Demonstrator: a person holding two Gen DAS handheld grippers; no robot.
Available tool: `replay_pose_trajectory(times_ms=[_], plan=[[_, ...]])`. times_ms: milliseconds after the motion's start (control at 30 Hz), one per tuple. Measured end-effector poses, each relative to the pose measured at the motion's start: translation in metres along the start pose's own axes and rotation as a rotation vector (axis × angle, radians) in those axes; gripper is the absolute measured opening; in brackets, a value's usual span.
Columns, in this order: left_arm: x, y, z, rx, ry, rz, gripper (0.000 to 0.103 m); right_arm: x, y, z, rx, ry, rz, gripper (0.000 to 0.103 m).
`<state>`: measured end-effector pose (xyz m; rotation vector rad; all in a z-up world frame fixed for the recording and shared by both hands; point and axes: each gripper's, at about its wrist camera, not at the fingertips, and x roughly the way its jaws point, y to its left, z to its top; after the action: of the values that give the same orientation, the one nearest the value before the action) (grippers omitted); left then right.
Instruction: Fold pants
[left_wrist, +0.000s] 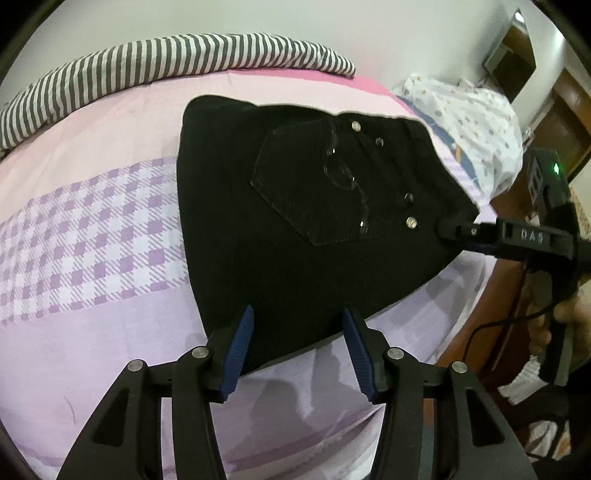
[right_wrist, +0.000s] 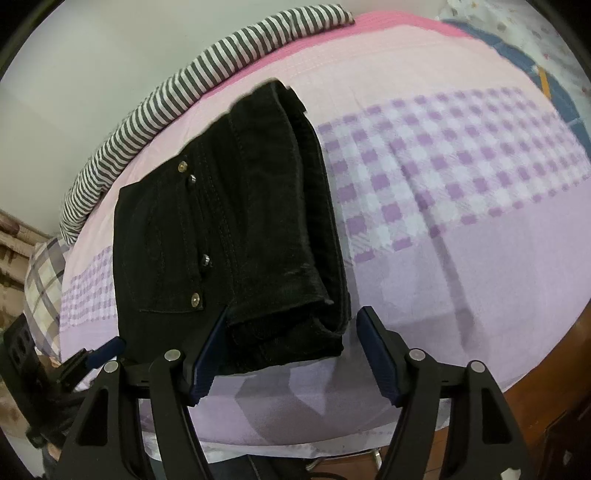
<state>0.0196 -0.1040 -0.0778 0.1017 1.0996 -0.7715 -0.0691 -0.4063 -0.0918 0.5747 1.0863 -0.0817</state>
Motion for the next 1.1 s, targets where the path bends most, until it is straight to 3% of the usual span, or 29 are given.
replay_pose_trajectory(times_ms=[200, 333, 433, 567, 700, 900, 1100], plan=[[-0.016, 0.017, 0.015, -0.052, -0.061, -0.021, 0.051, -0.038, 0.021, 0.014, -0.116, -0.125, -0.105, 0.067], [-0.016, 0.027, 0.036, -0.068, -0.083, 0.002, 0.051, -0.051, 0.031, 0.033, -0.149, -0.185, -0.067, 0.067], [-0.011, 0.028, 0.059, -0.06, -0.096, 0.075, 0.051, -0.044, 0.048, 0.055, -0.174, -0.192, -0.005, 0.063], [0.0, 0.028, 0.081, -0.051, -0.083, 0.136, 0.051, -0.022, 0.068, 0.078, -0.198, -0.162, 0.024, 0.055], [0.012, 0.029, 0.091, -0.061, -0.057, 0.162, 0.051, 0.002, 0.072, 0.096, -0.222, -0.134, -0.025, 0.053], [0.037, 0.027, 0.092, -0.042, 0.011, 0.178, 0.051, 0.031, 0.056, 0.106, -0.198, -0.067, -0.077, 0.046], [0.048, 0.026, 0.093, -0.037, 0.038, 0.18, 0.053, 0.04, 0.039, 0.109, -0.146, -0.041, -0.037, 0.047]])
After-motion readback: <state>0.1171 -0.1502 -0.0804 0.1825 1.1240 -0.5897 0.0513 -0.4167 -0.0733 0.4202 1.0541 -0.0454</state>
